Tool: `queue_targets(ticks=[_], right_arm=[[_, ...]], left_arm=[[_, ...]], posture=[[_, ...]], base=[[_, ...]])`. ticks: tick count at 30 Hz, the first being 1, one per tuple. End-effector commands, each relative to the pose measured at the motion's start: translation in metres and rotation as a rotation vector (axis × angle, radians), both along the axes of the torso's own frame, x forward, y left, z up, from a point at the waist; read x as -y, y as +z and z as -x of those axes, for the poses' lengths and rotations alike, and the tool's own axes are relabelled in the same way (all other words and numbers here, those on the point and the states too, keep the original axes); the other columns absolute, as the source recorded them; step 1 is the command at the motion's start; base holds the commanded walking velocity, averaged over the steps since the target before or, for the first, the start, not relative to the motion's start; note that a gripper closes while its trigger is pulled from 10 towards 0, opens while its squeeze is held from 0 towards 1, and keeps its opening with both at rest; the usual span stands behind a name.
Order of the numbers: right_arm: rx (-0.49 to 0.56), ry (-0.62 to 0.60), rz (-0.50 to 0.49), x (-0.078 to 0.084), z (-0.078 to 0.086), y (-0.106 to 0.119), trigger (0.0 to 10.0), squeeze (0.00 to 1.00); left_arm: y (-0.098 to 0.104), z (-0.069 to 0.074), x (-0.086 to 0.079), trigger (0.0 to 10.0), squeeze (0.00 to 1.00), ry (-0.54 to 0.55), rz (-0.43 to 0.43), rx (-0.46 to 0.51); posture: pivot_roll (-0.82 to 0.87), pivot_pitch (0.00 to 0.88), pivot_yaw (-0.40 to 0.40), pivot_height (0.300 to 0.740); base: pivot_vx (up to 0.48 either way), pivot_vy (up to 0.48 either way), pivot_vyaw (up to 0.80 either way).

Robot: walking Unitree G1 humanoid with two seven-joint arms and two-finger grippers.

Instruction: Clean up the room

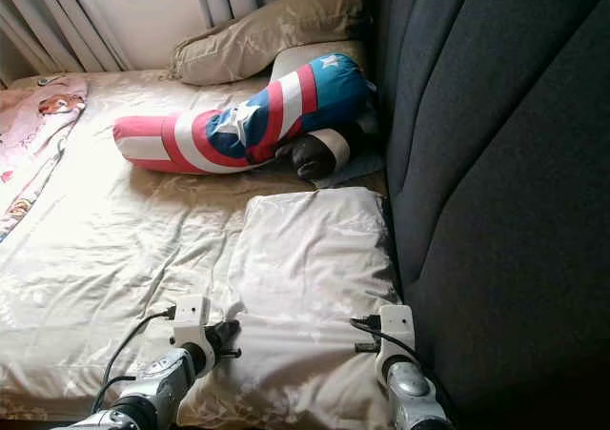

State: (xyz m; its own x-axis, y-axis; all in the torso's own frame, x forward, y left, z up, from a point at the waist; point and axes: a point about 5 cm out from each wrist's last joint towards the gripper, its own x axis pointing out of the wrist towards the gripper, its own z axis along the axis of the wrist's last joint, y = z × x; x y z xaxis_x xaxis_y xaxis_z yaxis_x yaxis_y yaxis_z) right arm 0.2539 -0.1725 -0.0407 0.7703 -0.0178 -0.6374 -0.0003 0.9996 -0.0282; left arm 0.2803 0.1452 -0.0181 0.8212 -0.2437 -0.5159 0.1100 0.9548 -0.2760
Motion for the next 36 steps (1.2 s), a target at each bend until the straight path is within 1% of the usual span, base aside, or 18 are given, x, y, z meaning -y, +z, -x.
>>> queue_targets(ticks=[1,9,21,27,28,29,33,36], right_arm=[[-0.056,0.021,-0.001,-0.0033,0.0094,-0.0080,10.0,0.00],[-0.059,0.025,-0.011,-0.0057,0.0096,-0.0084,10.0,0.00],[-0.017,-0.010,0.011,0.0014,0.0020,-0.0017,10.0,0.00],[-0.015,0.001,0.012,0.0004,0.0012,-0.0013,10.0,0.00],[-0.015,0.003,0.012,0.0002,0.0012,-0.0013,10.0,0.00],[-0.016,0.003,0.011,0.0001,0.0013,-0.0014,10.0,0.00],[-0.020,0.003,0.008,-0.0007,0.0018,-0.0020,10.0,0.00],[-0.023,0.005,0.007,-0.0013,0.0023,-0.0024,10.0,0.00]], left_arm=[[-0.0015,0.0015,-0.0033,10.0,0.00,0.008,-0.017,-0.006],[-0.0061,0.0061,-0.0015,10.0,0.00,0.003,-0.022,-0.034],[-0.0075,0.0072,-0.0007,10.0,0.00,0.011,-0.008,-0.052],[-0.0076,0.0072,-0.0006,10.0,0.00,0.010,-0.009,-0.053],[-0.0077,0.0073,-0.0006,10.0,0.40,0.009,-0.008,-0.054],[-0.0077,0.0074,-0.0006,10.0,0.44,0.009,-0.008,-0.055],[-0.0077,0.0073,-0.0008,10.0,0.44,0.009,-0.009,-0.056],[-0.0077,0.0073,-0.0009,10.0,0.45,0.009,-0.010,-0.057]], posture=[[-0.03,0.159,0.081,0.740],[-0.03,0.161,0.082,0.740],[-0.03,0.160,0.081,0.740],[-0.03,0.159,0.082,0.740],[-0.03,0.159,0.082,0.740],[-0.03,0.158,0.082,0.740],[-0.03,0.158,0.082,0.740],[-0.02,0.158,0.082,0.740]], base=[[0.000,0.000,0.00],[0.000,0.000,0.00],[0.000,0.000,0.00],[0.000,0.000,0.00],[0.000,0.000,0.00],[0.000,0.000,0.00],[0.000,0.000,0.00],[0.000,0.000,0.00]])
